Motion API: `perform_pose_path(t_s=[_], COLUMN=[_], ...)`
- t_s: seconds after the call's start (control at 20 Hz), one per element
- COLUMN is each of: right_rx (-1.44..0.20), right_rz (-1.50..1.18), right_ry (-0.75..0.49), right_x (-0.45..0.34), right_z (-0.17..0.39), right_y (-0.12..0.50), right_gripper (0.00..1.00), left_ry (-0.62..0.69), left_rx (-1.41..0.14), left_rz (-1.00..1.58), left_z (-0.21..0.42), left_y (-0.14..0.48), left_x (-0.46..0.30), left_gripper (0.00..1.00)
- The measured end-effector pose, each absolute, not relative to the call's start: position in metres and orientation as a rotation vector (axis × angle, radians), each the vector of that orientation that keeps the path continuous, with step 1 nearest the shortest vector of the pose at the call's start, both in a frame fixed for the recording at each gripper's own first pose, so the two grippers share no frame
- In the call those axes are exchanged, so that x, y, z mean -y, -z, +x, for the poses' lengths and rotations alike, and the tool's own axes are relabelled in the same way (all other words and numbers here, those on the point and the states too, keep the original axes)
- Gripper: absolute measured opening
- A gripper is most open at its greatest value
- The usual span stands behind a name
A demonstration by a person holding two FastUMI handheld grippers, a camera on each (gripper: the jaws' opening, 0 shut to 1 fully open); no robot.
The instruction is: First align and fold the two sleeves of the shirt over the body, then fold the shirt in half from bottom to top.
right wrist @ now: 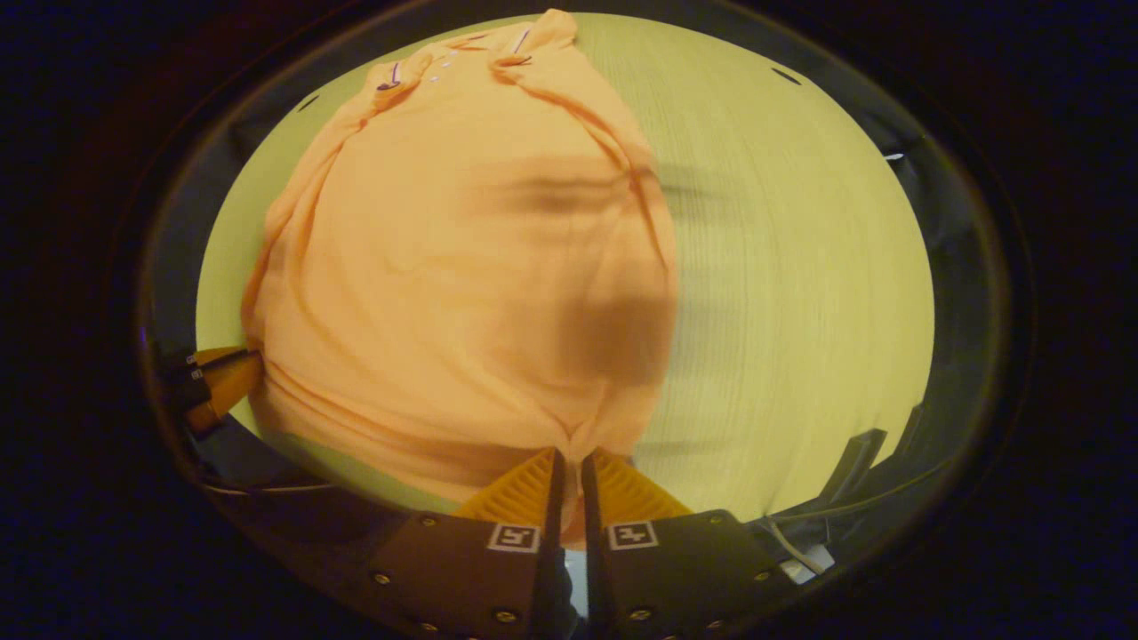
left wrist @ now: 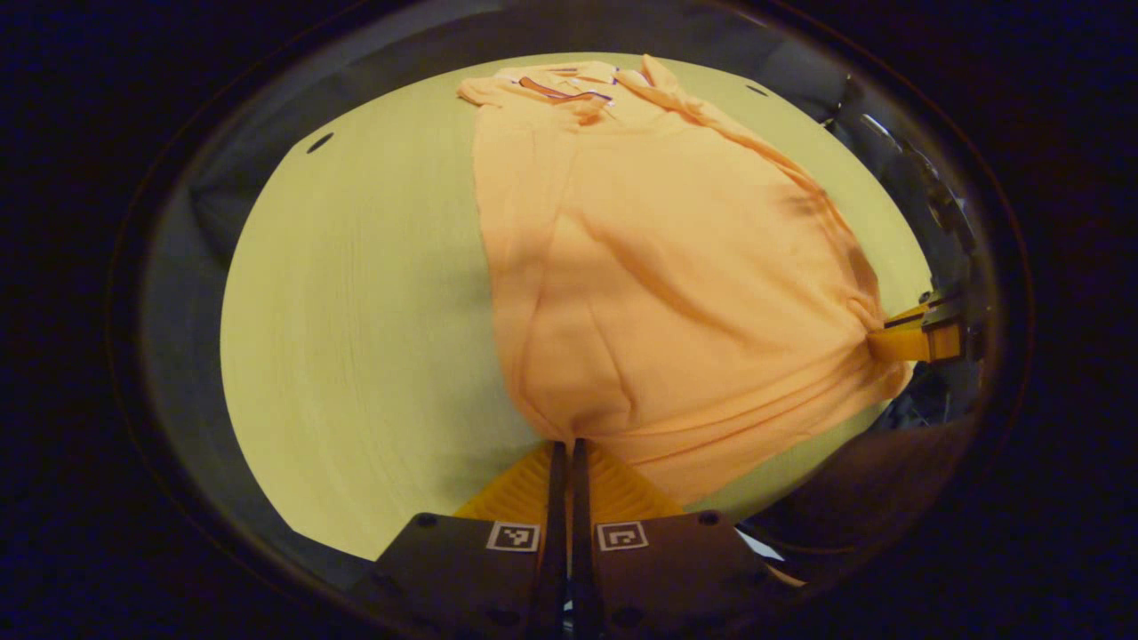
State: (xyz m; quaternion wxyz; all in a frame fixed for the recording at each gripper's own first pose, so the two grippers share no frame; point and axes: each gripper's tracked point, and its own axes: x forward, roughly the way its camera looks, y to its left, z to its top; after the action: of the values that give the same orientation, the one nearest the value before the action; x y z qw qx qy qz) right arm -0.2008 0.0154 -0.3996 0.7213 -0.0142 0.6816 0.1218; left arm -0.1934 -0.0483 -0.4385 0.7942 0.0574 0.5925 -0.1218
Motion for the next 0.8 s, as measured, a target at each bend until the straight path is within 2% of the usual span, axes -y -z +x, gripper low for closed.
perform_pose_path(t_s=[0.05, 0.1, 0.15, 0.35, 0.8], right_rx=[-1.511, -1.495, -1.505, -1.469, -1.329], right_rz=[-0.033, -0.014, -0.014, 0.052, 0.082], right_ry=[-0.277, -0.269, -0.277, -0.279, -0.288], right_x=[-0.015, -0.019, -0.017, -0.024, -0.034], right_z=[-0.201, -0.199, -0.200, -0.187, -0.117], right_y=[0.401, 0.404, 0.399, 0.388, 0.346], right_gripper=[0.08, 0.08, 0.00, 0.00, 0.00], left_ry=[0.262, 0.260, 0.259, 0.239, 0.197], left_rx=[-1.274, -1.276, -1.270, -1.227, -1.116], left_rz=[0.126, 0.121, 0.108, 0.090, -0.025], left_z=[-0.187, -0.186, -0.186, -0.177, -0.121], left_y=[0.438, 0.437, 0.438, 0.429, 0.384], left_x=[0.050, 0.049, 0.049, 0.044, 0.046], left_gripper=[0.06, 0.06, 0.06, 0.06, 0.06])
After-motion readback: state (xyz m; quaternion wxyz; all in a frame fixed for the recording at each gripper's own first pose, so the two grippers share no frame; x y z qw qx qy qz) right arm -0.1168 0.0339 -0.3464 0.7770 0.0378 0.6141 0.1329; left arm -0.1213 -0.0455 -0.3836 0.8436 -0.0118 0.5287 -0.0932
